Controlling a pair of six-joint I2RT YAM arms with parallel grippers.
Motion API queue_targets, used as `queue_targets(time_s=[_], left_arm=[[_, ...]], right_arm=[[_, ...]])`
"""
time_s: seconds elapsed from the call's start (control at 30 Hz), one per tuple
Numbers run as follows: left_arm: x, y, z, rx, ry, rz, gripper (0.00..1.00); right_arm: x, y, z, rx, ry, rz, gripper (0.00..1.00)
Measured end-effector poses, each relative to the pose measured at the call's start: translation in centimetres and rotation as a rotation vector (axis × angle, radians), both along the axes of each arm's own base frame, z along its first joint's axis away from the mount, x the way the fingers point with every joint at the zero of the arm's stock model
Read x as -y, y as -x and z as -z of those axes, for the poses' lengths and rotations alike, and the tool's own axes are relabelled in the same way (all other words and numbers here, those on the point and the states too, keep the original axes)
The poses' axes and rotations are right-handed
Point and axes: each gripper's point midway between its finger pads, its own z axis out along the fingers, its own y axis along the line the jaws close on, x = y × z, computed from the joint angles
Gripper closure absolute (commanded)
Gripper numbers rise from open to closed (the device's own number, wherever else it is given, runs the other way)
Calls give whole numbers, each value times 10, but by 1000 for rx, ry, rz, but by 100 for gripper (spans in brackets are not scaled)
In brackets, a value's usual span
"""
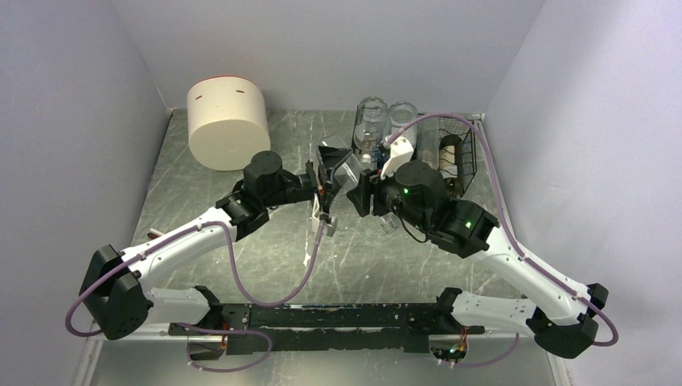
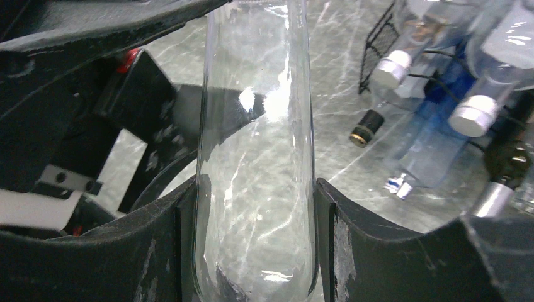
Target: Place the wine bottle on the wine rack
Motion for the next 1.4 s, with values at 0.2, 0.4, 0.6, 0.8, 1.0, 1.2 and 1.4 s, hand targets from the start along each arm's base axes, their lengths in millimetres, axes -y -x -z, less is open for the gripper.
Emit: queue_targets(time_s=[0.2,0.4,0.6,0.8,1.0,1.2,1.4], left_arm=[[-3,3,4,-99,53,-10,1],[-18,7,23,-271,116,-69,1],[-32,13,24,-559,296,-119,1],[-51,7,30,-912,480,-264,1],[-52,-5,35,-1344,572,-479,1],[-52,6,37,-1557,576,-564,1],[-59,25,50,-1630,543,-566,1]], right_arm=[[15,-18,-1,45,64,110,100],[31,-39,-8,91,102,187,100],[90,-90,-14,95,75,370,100],[148,-124,-10,73,52,524,100],[206,-145,0,34,7,665,100],[252,-151,36,-47,-65,776,100],[261,-155,84,-180,-142,779,100]])
